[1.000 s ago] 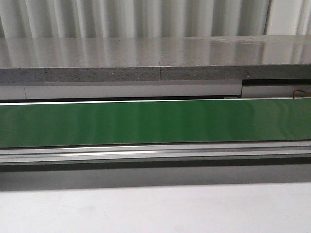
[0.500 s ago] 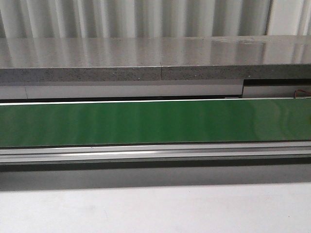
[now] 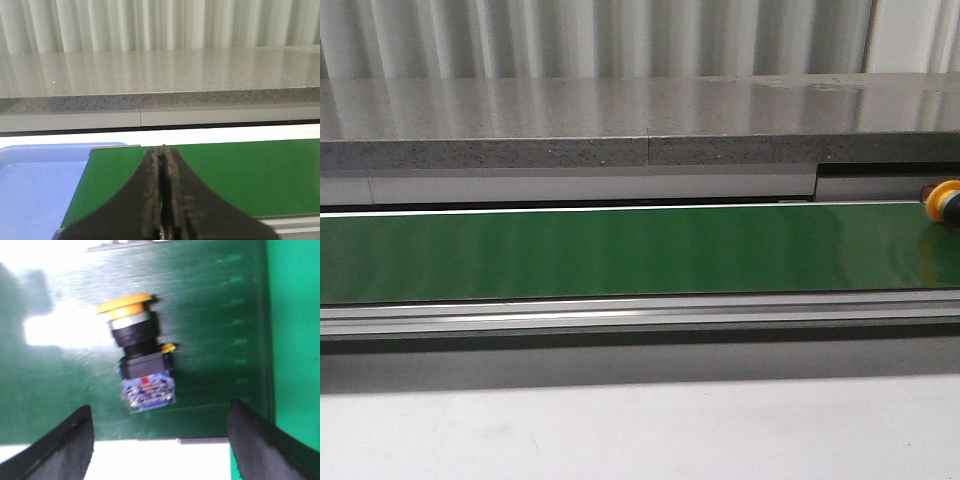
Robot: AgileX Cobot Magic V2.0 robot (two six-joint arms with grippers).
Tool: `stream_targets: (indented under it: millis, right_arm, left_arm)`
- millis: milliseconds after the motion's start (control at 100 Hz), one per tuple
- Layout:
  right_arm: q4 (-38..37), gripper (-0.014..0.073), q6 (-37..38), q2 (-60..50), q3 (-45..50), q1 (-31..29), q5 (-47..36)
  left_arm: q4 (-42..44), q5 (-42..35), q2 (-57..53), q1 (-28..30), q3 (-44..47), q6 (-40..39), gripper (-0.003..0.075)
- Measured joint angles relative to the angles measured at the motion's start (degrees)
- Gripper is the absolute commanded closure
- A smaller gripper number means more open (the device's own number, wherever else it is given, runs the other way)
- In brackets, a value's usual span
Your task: Move button from right to left
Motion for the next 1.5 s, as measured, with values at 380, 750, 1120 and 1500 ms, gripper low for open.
stream_targets:
  millis: [380, 750, 1120, 1500]
  right_arm:
    - [0.1, 0.0661, -5.4, -15.0, 11.4, 4.7, -4.7]
    - [0.1, 0.0661, -7.4, -31.1, 23.6, 4.8, -11.8]
    - [0.1, 0.0661, -9.6, -50.6, 36.3, 4.8, -19.7]
    - [0.4, 0.0661, -10.2, -69.5, 44.5, 4.8, -20.1]
  left_arm:
    - [0.0, 0.0, 0.0, 0.0, 0.0, 0.0, 0.0741]
    - [0.0, 0.0, 0.0, 0.0, 0.0, 0.0, 0.0741]
    - [0.0, 0.0, 0.0, 0.0, 0.0, 0.0, 0.0741]
    - [0.0, 0.0, 0.0, 0.0, 0.0, 0.0, 0.0741]
